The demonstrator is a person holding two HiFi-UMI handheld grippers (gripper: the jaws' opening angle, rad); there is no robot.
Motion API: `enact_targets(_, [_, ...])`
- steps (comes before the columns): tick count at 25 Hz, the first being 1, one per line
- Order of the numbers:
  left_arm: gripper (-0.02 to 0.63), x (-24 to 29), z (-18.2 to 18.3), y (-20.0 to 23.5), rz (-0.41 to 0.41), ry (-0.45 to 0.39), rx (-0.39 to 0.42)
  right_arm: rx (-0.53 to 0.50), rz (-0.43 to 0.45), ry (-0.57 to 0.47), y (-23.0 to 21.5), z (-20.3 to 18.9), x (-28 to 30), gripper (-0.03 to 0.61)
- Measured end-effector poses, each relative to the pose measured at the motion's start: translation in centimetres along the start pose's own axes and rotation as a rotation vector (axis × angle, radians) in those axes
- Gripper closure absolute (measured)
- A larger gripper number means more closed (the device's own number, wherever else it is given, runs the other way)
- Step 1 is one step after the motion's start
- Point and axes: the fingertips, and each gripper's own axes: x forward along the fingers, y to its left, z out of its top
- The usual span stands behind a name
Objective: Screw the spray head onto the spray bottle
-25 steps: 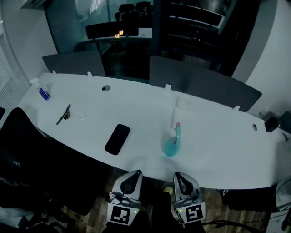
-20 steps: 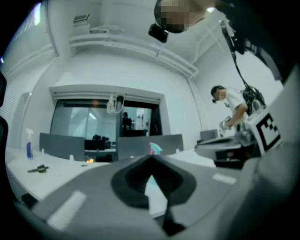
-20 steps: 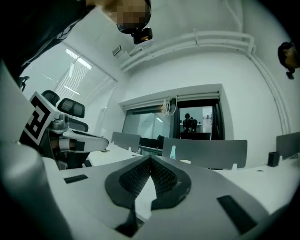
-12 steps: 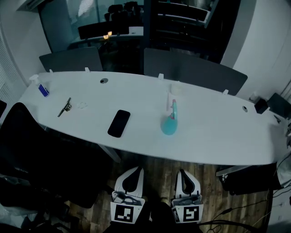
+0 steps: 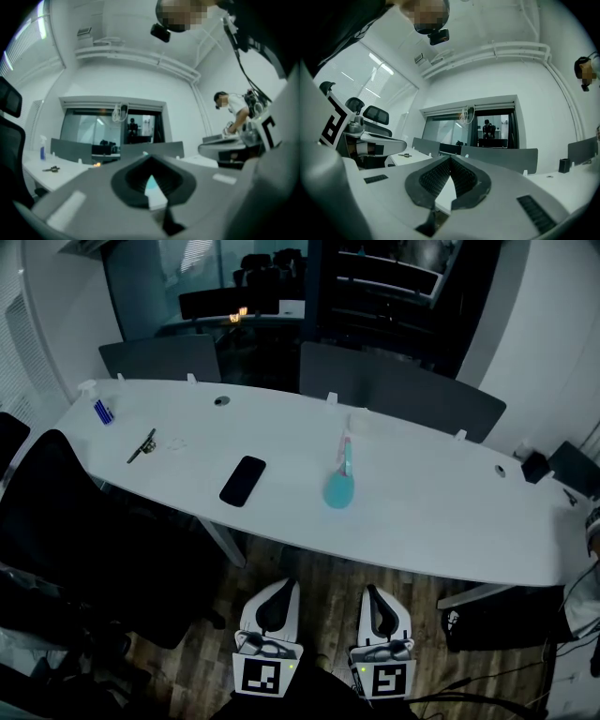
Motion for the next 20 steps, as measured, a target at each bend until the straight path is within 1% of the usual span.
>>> enact_targets(2, [0.612,-0.1,0.4,-1.5,0.006,-0.009,0.006,-0.002,-0.001,-0.007,-1.2,0.1,-1.0,0.575])
enact_targets(5, [0.612,-0.5,0.3,-3.6,0.024,0.001,-0.002,-0.006,0.006,-0.020,-2.8,0.4,-2.3,0.575])
enact_targets(7, [0.612,-0.6,0.1,-4.6,0.025,0.010,0.016,-0.002,0.015,-0.029,-3.4,0.4,-2.9,0.575])
enact_targets(11, [0.612,0.0,0.5,-5.0,0.019,0.005,0.056,0.004,0.014,-0.027,-4.1,0.2,-3.3,0.575])
enact_targets(15, [0.612,0.2,1.6,-5.8,0.015,-0.016,0.064,0.007,0.019,-0.042,-4.6,1.1,-3.5,0.575])
enact_targets(20, [0.612,0.4,1.7,-5.6,0.003,-0.015,0.091,0.014,0.031,-0.077,-3.9,1.8,-2.7,0.575])
